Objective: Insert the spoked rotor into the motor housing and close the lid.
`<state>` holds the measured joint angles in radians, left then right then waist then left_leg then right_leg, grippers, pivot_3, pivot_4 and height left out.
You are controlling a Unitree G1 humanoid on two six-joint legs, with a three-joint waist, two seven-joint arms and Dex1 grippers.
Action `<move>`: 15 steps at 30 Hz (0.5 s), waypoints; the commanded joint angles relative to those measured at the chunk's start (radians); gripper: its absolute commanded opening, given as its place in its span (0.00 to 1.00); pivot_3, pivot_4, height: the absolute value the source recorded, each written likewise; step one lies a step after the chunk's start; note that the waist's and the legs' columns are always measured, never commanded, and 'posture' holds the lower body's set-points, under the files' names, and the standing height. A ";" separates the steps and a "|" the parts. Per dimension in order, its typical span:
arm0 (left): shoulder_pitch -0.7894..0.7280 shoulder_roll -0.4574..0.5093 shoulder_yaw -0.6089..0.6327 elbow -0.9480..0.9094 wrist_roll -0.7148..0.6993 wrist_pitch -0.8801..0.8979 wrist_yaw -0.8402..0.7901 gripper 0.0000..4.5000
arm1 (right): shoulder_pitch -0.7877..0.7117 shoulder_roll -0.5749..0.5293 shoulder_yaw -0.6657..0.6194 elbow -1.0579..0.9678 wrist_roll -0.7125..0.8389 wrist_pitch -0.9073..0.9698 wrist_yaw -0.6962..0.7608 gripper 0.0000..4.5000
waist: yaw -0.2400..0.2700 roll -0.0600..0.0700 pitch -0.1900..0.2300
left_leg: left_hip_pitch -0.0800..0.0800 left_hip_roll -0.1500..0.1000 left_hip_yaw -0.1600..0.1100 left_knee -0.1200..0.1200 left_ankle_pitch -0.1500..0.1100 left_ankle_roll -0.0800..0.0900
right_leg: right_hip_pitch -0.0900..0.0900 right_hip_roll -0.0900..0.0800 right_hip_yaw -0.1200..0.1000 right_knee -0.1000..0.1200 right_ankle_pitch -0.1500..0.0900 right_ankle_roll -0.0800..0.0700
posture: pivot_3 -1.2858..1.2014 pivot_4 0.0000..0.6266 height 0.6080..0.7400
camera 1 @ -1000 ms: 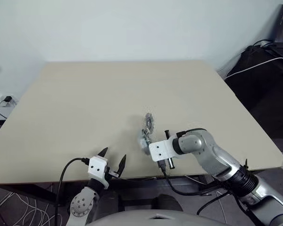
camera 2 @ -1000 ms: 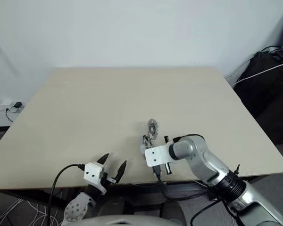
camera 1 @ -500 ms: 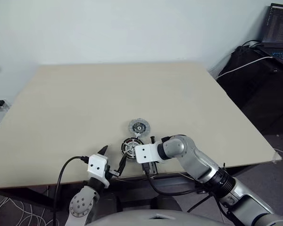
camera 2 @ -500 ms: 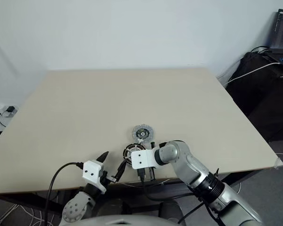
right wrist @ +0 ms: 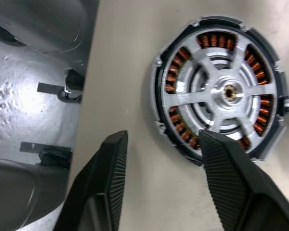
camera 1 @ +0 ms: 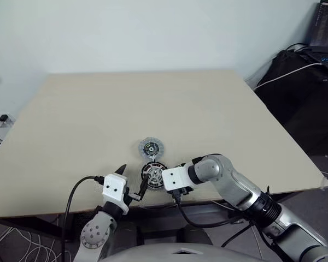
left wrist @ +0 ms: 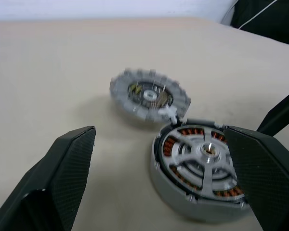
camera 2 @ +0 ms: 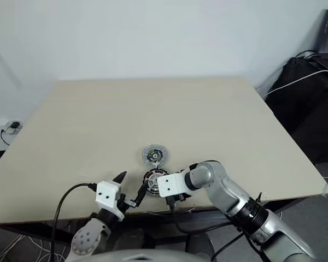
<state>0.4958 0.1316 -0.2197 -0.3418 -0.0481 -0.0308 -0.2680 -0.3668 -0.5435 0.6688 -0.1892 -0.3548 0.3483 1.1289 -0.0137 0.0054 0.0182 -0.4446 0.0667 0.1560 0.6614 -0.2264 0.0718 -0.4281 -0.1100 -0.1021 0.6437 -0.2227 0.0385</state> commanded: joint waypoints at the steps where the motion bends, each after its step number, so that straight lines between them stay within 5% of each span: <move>1: 0.002 0.010 -0.007 -0.084 0.000 0.028 0.005 1.00 | -0.034 0.006 -0.019 -0.037 0.011 -0.031 -0.002 0.53 | 0.000 0.000 0.000 | 0.000 0.000 0.000 0.000 0.000 0.000 | 0.000 0.000 0.000 0.000 0.000 0.000 | 0.52 0.00 1.00; 15: 0.006 0.006 -0.017 -0.097 0.006 0.042 0.026 1.00 | -0.073 0.006 0.057 0.088 -0.031 -0.108 0.025 0.53 | 0.001 0.000 0.000 | 0.000 0.000 -0.001 0.001 0.000 0.000 | 0.000 0.000 0.000 0.000 0.001 0.002 | 0.52 0.00 1.00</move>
<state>0.5061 0.1401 -0.2292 -0.4016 -0.0459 0.0338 -0.2467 -0.4233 -0.5398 0.7248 -0.1174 -0.3740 0.2563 1.1527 -0.0122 0.0050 0.0186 -0.4442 0.0669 0.1554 0.6628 -0.2268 0.0718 -0.4280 -0.1097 -0.1023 0.6441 -0.2216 0.0400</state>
